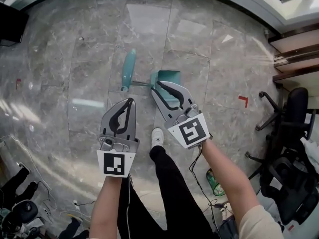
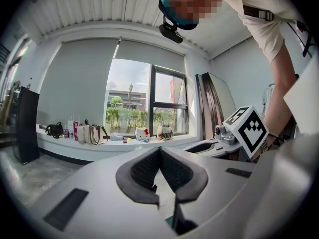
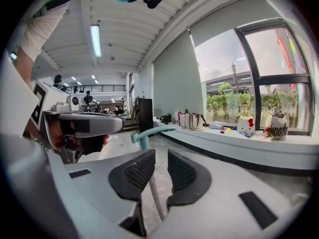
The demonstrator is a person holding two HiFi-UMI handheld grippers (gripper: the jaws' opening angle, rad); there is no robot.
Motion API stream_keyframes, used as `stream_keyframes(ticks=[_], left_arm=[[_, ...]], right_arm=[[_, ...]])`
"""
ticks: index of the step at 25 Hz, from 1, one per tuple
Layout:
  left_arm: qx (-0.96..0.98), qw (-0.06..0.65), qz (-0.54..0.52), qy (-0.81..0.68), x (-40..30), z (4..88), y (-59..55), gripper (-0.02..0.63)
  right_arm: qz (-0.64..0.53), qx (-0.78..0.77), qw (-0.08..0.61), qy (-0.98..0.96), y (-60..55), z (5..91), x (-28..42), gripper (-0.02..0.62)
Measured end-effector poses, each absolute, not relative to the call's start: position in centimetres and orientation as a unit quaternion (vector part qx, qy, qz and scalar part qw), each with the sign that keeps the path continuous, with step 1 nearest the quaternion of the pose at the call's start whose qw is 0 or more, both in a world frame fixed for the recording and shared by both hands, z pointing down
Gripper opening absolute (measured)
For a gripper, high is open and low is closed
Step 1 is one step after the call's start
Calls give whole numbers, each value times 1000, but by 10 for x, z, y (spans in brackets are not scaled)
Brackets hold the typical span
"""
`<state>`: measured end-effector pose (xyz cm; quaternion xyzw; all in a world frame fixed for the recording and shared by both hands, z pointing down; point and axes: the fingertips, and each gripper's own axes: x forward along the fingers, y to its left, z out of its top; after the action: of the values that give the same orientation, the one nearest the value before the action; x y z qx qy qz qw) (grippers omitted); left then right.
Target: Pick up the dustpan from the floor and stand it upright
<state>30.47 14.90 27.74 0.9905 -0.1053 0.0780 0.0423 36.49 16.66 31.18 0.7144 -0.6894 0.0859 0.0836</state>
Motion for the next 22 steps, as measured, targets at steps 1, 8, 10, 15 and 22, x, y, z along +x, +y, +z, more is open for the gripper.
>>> stream_keyframes(ticks=[1, 8, 10, 15, 22], left_arm=[[990, 43, 79, -104, 301, 271, 151, 11], [989, 60, 55, -122, 273, 181, 160, 11], [991, 55, 39, -120, 271, 141, 164, 11], [995, 32, 16, -91, 251, 32, 192, 11], [997, 20, 25, -70, 215, -50, 223, 11]], right_arm=[[86, 725, 68, -680, 173, 300, 366, 89], [61, 769, -12, -636, 210, 165, 350, 18], [47, 775, -18, -630, 220, 122, 346, 18], [73, 776, 13, -627, 254, 43, 319, 18], [56, 792, -5, -608, 279, -46, 298, 18]])
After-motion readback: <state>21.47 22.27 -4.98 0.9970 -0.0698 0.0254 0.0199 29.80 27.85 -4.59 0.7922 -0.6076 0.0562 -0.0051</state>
